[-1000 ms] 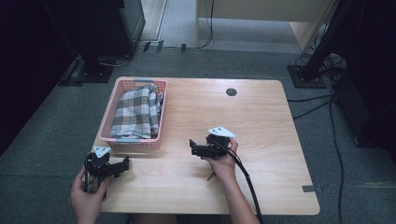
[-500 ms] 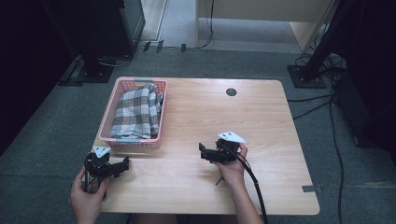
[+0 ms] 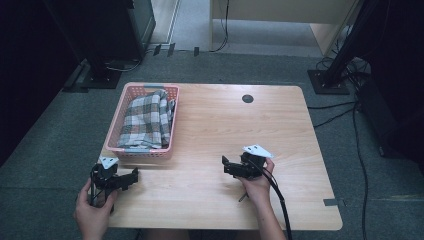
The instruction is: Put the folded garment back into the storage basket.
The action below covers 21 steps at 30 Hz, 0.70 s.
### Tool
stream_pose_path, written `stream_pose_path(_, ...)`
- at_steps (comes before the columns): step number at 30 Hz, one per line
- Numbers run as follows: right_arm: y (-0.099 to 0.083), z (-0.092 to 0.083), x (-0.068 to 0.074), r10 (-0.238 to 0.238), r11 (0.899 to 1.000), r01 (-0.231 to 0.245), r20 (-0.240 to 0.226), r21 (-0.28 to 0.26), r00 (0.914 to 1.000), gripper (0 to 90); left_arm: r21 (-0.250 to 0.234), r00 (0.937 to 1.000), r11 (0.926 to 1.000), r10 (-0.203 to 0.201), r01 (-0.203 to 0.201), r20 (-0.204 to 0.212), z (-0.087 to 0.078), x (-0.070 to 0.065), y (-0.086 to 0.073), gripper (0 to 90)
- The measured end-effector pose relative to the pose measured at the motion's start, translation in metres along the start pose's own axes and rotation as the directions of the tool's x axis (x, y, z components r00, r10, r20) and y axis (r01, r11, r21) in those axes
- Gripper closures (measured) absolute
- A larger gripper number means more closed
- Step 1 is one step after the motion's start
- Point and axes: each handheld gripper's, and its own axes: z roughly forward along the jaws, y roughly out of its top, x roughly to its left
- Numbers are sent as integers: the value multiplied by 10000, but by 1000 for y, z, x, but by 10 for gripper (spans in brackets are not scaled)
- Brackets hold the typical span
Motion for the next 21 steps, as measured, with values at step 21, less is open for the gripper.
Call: stream_pose_path(21, -4, -27, -29, 203, 9997, -195, 675, -115, 9975, 22, 4, 10000, 10000, -2, 2, 1, 0, 0, 0, 0)
